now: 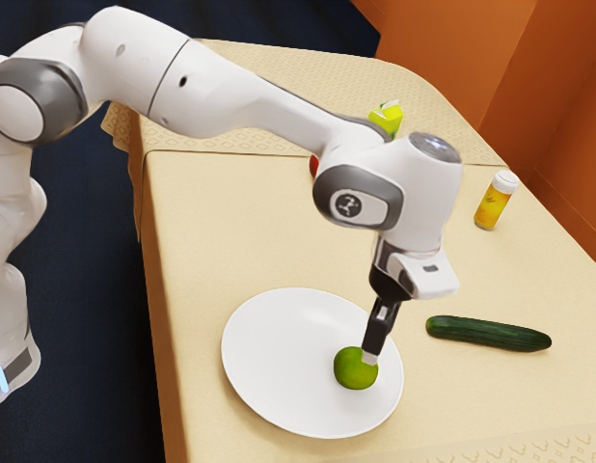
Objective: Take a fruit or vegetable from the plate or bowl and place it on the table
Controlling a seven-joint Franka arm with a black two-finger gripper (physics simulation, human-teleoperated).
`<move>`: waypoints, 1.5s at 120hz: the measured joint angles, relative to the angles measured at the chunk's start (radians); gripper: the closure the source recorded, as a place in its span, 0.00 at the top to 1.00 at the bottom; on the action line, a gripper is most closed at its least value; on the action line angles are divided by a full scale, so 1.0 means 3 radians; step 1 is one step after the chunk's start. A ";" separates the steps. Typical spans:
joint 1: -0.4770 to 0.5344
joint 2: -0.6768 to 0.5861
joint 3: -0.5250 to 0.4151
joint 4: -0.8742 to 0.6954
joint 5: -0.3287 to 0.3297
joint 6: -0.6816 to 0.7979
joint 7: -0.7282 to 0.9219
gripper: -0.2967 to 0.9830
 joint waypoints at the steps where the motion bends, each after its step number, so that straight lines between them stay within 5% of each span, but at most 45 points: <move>1: -0.0006 0.0000 -0.0001 -0.0003 0.0000 0.0008 0.0001 0.77; 180: -0.0096 0.0031 0.0102 -0.0647 -0.0146 0.0681 0.0071 0.73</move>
